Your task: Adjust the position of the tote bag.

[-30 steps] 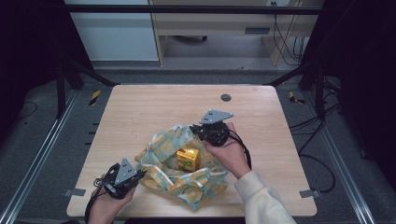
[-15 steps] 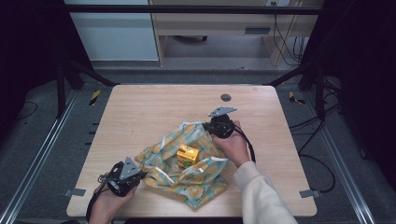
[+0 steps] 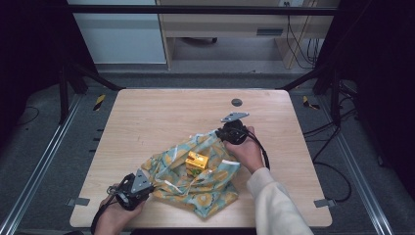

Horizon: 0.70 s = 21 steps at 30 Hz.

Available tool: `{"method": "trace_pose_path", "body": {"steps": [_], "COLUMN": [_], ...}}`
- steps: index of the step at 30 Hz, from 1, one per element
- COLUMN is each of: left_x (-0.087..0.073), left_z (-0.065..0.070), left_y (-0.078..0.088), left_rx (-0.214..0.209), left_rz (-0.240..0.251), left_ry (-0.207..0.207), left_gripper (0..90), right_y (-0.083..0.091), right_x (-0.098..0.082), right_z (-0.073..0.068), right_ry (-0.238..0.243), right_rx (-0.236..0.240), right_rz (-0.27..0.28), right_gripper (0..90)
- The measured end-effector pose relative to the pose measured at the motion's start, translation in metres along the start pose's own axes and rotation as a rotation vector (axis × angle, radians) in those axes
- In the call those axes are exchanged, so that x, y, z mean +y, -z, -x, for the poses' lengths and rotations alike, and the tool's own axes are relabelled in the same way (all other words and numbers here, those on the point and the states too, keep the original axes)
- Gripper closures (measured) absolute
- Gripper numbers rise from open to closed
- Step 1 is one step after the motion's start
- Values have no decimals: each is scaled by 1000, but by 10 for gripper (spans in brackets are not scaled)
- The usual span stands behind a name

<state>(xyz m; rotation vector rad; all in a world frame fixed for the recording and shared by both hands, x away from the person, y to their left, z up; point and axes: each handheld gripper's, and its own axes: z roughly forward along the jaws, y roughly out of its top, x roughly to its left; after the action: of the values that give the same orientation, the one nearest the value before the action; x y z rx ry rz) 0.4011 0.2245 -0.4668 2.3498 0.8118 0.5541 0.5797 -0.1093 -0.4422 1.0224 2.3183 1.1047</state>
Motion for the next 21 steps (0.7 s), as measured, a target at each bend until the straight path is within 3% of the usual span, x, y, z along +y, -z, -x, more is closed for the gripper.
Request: {"method": "trace_pose_path", "body": {"steps": [4,5,6,9,11,13,16,19,21], "left_x": [3,3,4,8,12,19,37,59,66], "left_z": [2,2,2,0,-2,-4,-11,-22,-25], "left_y": [9,9,12,18,23,30,35,25,14], "left_rx": [50,50,67,81,89,89,100,128,142], "left_rz": [79,79,110,162,190,231,254,261,240], "left_ry": [11,11,42,76,101,117,111,120,110], "left_gripper": [665,590,519,422,380,352,349,341,336], "right_y": [22,31,38,56,67,75,84,86,88], "right_x": [7,9,10,11,9,3,-12,-28,-39], "right_z": [-9,-14,-17,-27,-34,-43,-54,-65,-71], "right_ry": [12,22,31,48,69,84,92,110,121], "right_rx": [-13,-17,-18,-19,-34,-14,-7,-24,-27], "right_rz": [20,30,43,56,55,50,36,8,2], "right_gripper": [473,434,406,335,339,349,348,299,267]}}
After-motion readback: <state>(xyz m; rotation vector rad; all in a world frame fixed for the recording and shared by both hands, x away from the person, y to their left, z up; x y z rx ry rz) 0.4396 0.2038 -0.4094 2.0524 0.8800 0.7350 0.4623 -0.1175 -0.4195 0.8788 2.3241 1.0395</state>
